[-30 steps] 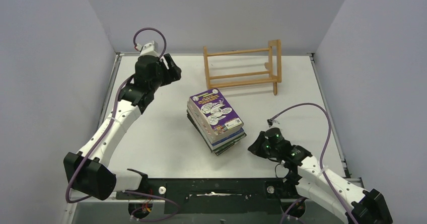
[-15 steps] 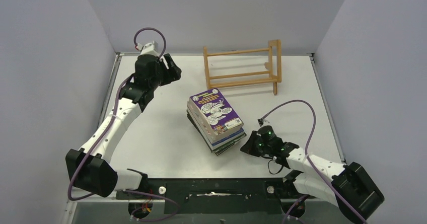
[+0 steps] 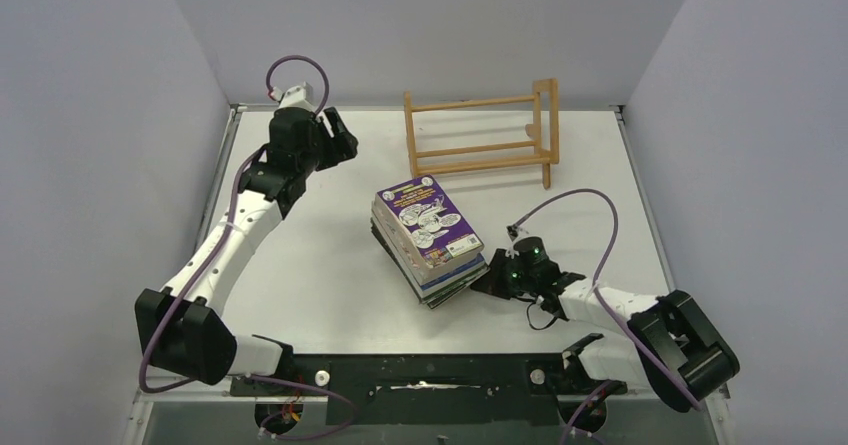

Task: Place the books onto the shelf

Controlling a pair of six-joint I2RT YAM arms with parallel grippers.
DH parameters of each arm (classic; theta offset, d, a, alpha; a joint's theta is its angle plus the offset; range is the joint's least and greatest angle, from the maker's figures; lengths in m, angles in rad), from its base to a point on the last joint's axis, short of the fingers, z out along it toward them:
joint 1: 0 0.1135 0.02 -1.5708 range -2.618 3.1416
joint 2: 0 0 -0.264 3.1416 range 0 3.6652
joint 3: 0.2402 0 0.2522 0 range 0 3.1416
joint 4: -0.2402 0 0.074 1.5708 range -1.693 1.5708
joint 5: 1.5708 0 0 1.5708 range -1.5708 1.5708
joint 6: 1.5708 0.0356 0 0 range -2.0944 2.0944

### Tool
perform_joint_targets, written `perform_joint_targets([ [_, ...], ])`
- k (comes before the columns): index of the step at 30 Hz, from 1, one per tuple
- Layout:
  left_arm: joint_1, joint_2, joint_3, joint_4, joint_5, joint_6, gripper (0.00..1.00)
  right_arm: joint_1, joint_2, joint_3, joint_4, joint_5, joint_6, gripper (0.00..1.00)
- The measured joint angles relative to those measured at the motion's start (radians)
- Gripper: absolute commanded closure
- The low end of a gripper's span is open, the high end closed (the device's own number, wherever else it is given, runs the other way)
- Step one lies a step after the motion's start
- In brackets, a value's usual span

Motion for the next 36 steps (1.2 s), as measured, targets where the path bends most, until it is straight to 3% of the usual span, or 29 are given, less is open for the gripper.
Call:
perform_joint_targets([
  [10, 0.015, 0.052, 0.001, -0.001, -0.001, 0.001, 0.36, -0.050, 0.229, 0.090, 0.175, -0.158, -0.086, 1.00],
  [22, 0.101, 0.052, 0.017, -0.019, 0.000, 0.023, 0.36, -0.014, 0.386, 0.225, 0.208, -0.199, -0.113, 1.00],
  [30, 0.138, 0.051, 0.058, -0.039, 0.100, 0.024, 0.36, 0.008, 0.359, 0.223, 0.169, -0.159, -0.044, 1.00],
  [36, 0.137, 0.032, 0.051, -0.037, 0.135, 0.016, 0.36, 0.085, 0.214, 0.121, 0.171, -0.056, 0.110, 1.00],
])
